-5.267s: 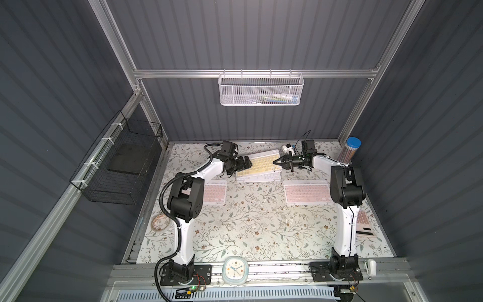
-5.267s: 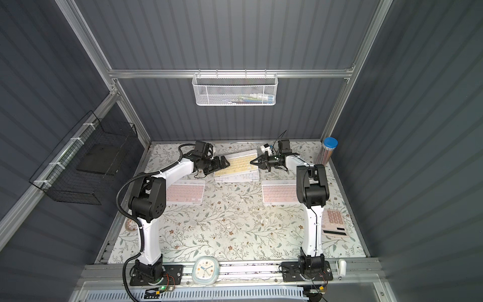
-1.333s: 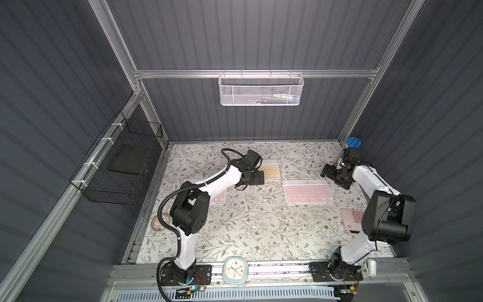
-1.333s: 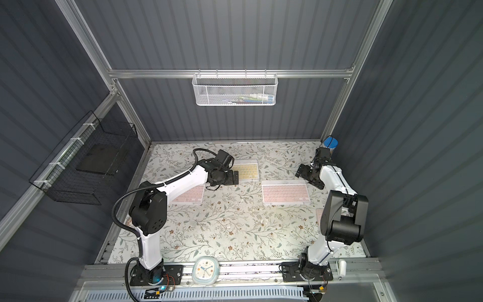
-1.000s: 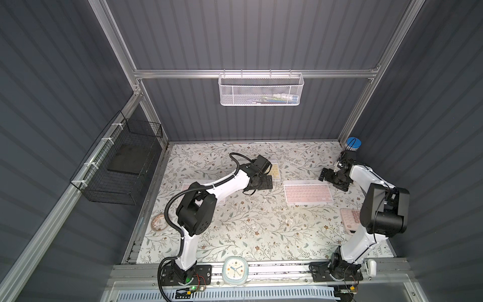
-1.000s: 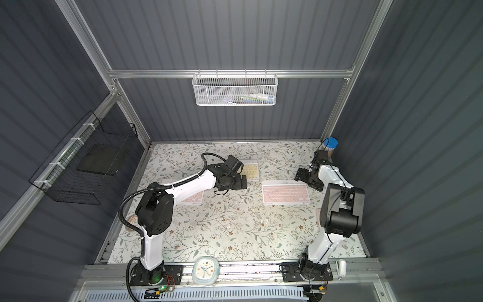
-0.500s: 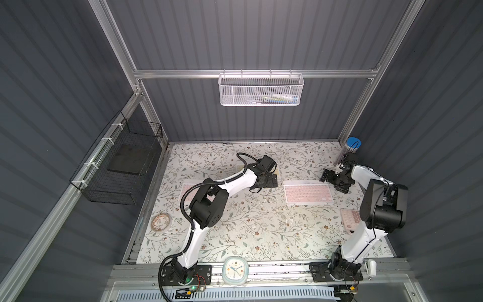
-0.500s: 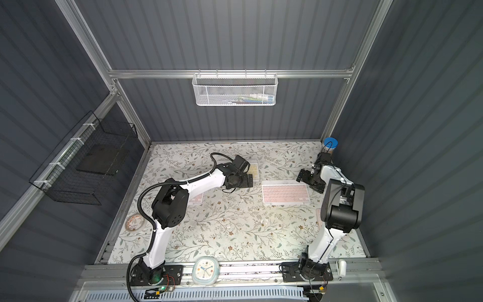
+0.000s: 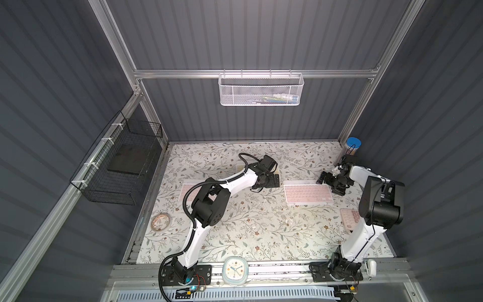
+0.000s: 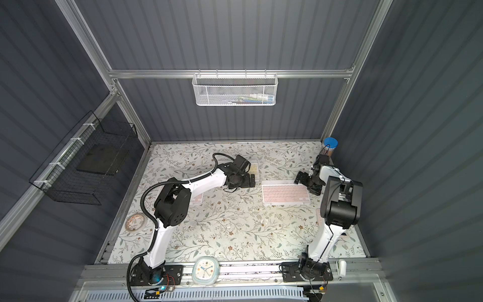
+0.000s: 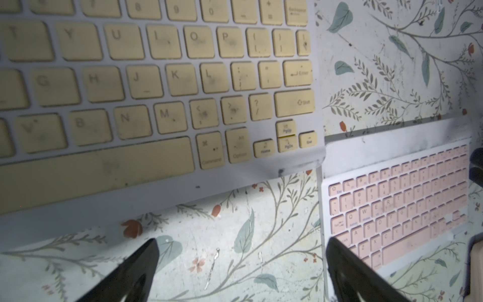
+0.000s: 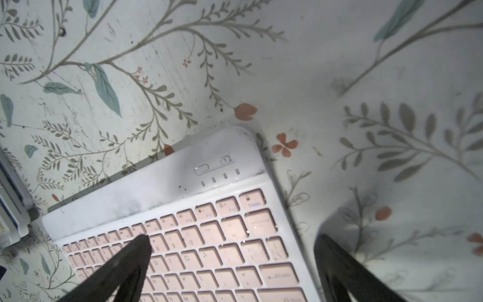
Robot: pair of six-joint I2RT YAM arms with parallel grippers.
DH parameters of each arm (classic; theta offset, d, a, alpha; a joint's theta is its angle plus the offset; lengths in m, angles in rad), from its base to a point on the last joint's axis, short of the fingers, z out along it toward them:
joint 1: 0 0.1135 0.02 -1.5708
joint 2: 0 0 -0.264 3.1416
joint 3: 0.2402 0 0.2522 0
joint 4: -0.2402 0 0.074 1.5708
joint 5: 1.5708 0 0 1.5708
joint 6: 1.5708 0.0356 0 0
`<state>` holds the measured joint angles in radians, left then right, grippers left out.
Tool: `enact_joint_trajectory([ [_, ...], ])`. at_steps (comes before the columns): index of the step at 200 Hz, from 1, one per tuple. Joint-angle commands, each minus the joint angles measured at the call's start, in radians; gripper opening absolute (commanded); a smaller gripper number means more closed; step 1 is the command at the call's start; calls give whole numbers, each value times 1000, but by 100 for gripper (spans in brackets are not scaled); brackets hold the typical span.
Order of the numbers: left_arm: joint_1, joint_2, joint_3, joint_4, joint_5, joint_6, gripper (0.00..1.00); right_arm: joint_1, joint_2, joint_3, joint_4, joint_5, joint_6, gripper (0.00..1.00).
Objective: Stack the numeric keypads
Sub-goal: Move the numeric keypad to the center of the board.
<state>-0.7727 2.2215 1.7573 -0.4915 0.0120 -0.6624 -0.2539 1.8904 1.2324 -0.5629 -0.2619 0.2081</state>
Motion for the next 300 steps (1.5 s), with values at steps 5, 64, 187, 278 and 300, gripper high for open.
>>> enact_joint_trajectory([
  [5, -7, -3, -20, 14, 42, 11, 100, 35, -2, 6, -63, 3, -27, 99],
  [64, -19, 6, -45, 15, 86, 29, 100, 79, -56, -58, -77, 35, -28, 99],
  [187, -28, 104, 126, -103, 87, 74, 100, 163, -64, -68, -104, 84, -6, 96],
  [278, 2, 161, 225, -147, 39, 86, 100, 175, -49, -58, -83, 105, 8, 96],
  [300, 14, 162, 238, -150, 36, 87, 100, 187, -38, -61, -74, 105, 11, 96],
])
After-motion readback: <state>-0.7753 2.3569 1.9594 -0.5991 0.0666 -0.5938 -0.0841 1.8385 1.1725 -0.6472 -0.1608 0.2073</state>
